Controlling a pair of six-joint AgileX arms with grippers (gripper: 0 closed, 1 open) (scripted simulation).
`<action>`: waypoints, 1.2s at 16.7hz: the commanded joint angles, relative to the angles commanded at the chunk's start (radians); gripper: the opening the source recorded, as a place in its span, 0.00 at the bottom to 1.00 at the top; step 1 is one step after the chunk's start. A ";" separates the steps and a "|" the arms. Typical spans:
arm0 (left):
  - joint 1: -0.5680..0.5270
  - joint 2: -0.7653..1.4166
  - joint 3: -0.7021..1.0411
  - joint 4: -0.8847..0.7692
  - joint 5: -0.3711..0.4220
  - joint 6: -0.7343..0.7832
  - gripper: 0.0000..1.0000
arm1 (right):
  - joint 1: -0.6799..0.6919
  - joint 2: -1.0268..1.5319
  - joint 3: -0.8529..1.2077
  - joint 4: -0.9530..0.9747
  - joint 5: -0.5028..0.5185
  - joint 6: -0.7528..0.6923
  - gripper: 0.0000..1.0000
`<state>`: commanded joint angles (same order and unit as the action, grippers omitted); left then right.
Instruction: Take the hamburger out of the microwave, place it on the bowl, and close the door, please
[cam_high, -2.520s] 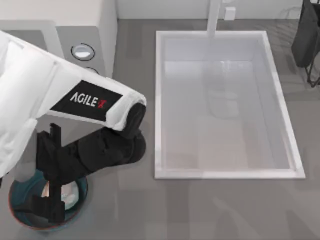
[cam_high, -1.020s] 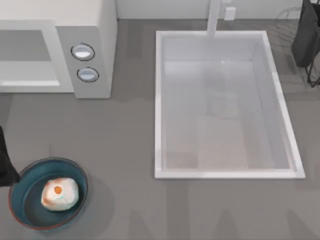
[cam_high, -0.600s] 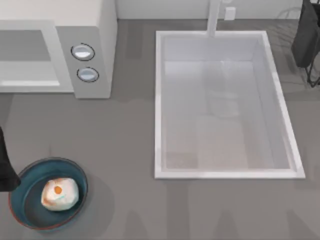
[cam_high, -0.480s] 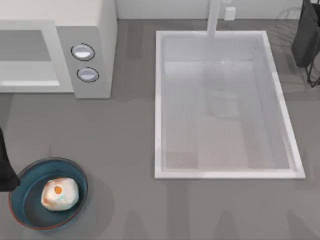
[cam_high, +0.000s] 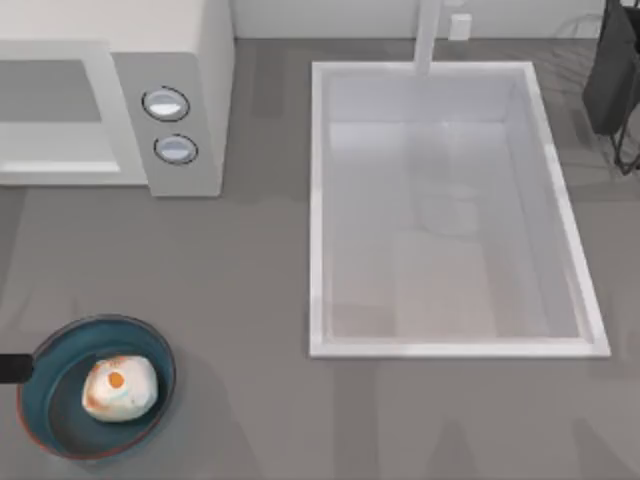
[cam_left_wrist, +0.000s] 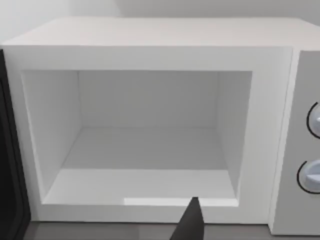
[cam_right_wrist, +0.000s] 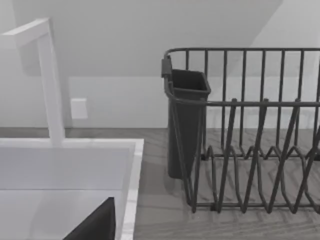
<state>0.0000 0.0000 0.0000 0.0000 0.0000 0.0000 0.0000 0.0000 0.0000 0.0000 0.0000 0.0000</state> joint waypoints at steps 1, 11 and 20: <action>0.000 0.000 0.000 0.000 0.000 0.000 0.25 | 0.000 0.000 0.000 0.000 0.000 0.000 1.00; 0.000 0.000 0.000 0.000 0.000 0.000 0.00 | 0.000 0.000 0.000 0.000 0.000 0.000 1.00; -0.196 -0.121 0.039 -0.161 -0.196 -0.002 0.00 | 0.000 0.000 0.000 0.000 0.000 0.000 1.00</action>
<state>-0.1959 -0.1210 0.0394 -0.1612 -0.1956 -0.0022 0.0000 0.0000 0.0000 0.0000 0.0000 0.0000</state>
